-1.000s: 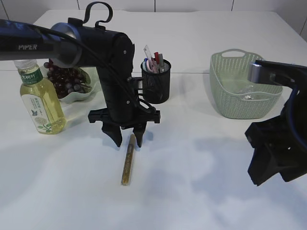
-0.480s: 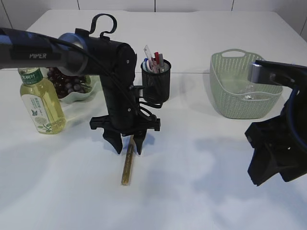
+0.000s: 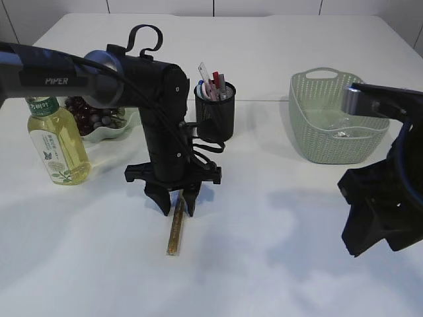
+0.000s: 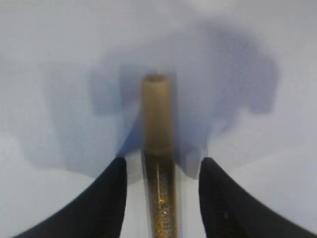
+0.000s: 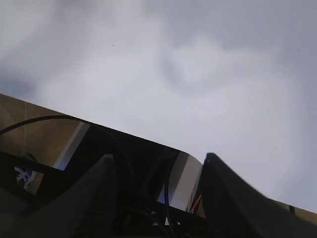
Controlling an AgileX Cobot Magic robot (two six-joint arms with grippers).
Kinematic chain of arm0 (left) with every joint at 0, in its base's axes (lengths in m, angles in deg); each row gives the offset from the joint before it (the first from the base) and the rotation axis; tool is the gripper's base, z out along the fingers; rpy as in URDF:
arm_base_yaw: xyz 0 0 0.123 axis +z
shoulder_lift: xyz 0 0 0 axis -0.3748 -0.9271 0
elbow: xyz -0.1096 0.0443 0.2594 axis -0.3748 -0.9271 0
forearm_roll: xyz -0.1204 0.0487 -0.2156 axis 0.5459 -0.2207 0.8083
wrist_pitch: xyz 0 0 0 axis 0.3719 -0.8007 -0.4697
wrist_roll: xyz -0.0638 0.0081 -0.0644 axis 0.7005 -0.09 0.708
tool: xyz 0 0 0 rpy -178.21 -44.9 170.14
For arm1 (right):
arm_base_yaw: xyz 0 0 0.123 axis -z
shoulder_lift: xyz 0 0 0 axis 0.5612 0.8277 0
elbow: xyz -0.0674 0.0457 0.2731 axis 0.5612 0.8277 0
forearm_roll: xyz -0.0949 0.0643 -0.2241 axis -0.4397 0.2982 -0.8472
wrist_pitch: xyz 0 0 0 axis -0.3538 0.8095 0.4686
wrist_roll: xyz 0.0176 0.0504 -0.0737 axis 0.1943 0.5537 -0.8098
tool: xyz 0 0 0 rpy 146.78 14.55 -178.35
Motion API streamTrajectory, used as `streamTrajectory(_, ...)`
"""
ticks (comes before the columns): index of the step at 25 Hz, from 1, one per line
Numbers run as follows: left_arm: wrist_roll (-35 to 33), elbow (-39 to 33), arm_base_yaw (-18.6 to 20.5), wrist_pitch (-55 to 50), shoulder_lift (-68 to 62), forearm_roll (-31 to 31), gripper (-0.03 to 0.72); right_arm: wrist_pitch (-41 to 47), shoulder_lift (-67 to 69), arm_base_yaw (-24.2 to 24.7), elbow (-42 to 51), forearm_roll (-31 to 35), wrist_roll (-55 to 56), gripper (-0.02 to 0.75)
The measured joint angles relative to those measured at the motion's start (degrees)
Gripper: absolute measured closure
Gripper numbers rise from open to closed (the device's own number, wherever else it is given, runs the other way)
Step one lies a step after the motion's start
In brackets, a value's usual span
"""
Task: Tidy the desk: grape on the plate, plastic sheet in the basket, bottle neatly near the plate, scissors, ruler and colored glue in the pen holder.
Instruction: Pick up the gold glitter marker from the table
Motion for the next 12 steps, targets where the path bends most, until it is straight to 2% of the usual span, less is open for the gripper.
streamTrajectory(12, -0.6, 0.0, 0.0, -0.1, 0.0, 0.1, 0.502, 0.0, 0.0, 0.0, 0.0, 0.0, 0.0, 0.300)
